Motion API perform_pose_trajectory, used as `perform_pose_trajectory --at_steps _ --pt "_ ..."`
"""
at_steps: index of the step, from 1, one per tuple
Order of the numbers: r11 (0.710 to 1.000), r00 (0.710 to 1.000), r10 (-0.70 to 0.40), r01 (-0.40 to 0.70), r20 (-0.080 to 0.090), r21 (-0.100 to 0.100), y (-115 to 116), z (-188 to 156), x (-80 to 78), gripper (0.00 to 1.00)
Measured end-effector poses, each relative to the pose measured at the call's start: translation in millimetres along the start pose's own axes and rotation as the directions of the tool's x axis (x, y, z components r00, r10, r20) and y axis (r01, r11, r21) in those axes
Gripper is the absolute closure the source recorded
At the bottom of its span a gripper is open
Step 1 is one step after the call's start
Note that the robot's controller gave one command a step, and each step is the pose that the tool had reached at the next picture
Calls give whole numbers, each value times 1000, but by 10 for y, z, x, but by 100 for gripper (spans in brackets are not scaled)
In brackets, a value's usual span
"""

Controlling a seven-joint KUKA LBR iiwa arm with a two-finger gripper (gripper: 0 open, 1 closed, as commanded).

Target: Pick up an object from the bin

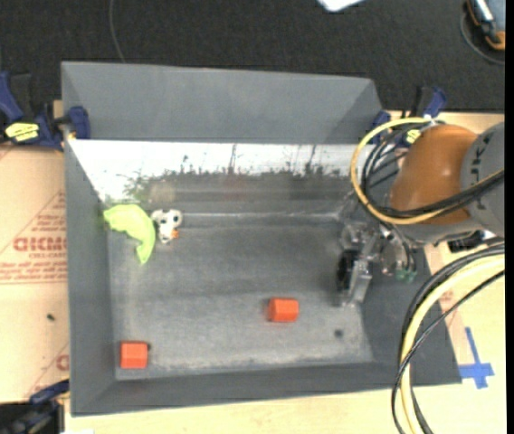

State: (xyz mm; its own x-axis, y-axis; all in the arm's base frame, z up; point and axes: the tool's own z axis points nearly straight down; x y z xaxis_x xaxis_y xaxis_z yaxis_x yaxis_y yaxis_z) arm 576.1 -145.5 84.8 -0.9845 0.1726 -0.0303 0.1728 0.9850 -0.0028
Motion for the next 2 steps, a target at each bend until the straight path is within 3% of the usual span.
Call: perform_pose_trajectory --at_steps 2 --pt "1000 1000 -3 3 0 0 0 0 0 100"
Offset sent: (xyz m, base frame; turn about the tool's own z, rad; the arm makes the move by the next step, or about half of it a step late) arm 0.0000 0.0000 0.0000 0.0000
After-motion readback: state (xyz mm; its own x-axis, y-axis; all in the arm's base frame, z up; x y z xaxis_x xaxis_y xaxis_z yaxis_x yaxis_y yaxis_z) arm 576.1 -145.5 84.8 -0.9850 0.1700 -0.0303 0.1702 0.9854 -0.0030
